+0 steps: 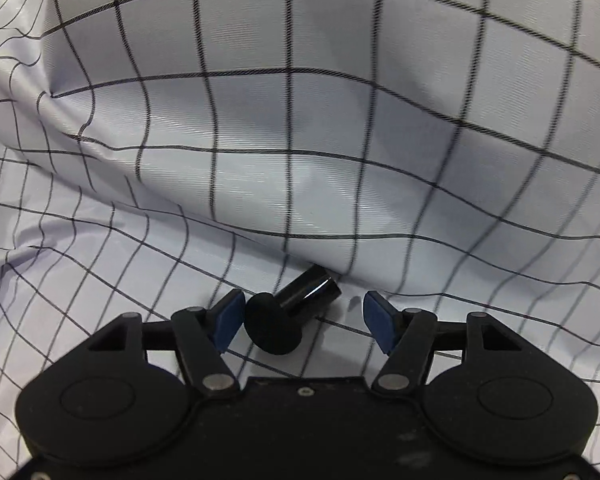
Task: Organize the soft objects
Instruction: 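Grasp the small black rubber plug on the sheet with the right gripper, then lift the black plug with the right gripper while the left gripper approaches the green tape roll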
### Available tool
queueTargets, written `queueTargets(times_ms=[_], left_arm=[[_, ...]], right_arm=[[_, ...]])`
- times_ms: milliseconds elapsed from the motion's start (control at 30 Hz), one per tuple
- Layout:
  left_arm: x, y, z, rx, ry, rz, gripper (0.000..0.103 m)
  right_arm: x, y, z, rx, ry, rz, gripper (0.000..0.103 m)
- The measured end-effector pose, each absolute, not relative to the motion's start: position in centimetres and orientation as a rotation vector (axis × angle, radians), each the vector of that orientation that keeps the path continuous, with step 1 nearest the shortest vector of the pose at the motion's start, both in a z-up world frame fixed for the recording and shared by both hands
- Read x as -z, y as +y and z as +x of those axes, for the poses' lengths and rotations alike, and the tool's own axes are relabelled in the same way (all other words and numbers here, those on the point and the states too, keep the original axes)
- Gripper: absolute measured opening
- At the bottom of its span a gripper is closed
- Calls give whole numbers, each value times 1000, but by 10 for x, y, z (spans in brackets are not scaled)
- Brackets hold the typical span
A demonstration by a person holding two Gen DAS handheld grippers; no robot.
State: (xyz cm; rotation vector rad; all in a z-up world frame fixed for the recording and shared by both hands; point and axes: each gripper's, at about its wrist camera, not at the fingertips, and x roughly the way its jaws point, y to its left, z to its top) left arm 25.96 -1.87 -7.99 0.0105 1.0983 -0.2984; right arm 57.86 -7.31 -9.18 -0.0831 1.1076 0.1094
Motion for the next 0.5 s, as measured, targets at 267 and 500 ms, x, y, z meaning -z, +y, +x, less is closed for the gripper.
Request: queueTargets(times_ms=[267, 500], left_arm=[[79, -18, 260, 301, 1100, 1, 99], [79, -18, 259, 301, 1099, -2, 99]], right_arm=[[103, -64, 586, -176, 1111, -92, 43], [106, -73, 581, -158, 1161, 54, 35]])
